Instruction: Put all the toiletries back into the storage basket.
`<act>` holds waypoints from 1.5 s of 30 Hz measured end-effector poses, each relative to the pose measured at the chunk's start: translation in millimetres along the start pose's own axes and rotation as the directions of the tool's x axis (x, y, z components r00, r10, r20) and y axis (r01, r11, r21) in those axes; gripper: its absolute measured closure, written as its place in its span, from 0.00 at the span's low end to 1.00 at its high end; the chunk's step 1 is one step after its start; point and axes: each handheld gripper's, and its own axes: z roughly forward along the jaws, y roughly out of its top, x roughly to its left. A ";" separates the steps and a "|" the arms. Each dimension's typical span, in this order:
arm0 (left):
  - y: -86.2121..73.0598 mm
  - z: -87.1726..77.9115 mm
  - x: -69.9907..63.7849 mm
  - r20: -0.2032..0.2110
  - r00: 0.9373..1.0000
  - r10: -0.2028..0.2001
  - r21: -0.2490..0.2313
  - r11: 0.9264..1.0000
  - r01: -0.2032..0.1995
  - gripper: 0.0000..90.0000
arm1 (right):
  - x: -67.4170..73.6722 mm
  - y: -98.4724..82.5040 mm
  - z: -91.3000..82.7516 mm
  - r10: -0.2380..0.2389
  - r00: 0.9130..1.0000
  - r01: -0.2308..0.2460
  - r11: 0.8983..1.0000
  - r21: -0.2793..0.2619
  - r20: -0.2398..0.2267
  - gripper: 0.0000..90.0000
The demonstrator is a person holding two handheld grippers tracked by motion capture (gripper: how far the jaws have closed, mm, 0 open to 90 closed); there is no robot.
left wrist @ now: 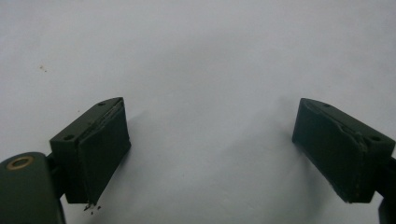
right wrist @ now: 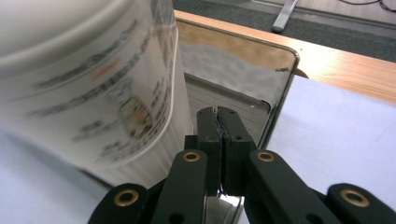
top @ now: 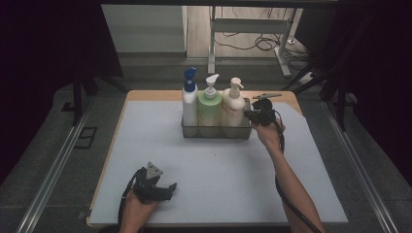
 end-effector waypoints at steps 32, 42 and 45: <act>0.1 0.2 0.0 0.002 1.000 -0.002 0.000 1.000 0.002 0.12 | 15.9 -6.1 12.5 -0.011 0.995 0.015 0.999 0.039 -0.097 0.99; 0.2 0.1 0.1 0.000 1.000 0.000 0.001 1.000 0.000 0.12 | 20.2 -8.7 9.2 -0.020 0.994 0.025 0.999 0.044 -0.108 0.99; 0.3 0.1 0.1 0.001 1.000 -0.001 0.002 1.000 0.001 0.12 | 21.1 -8.8 8.2 -0.021 0.994 0.026 0.999 0.045 -0.109 1.00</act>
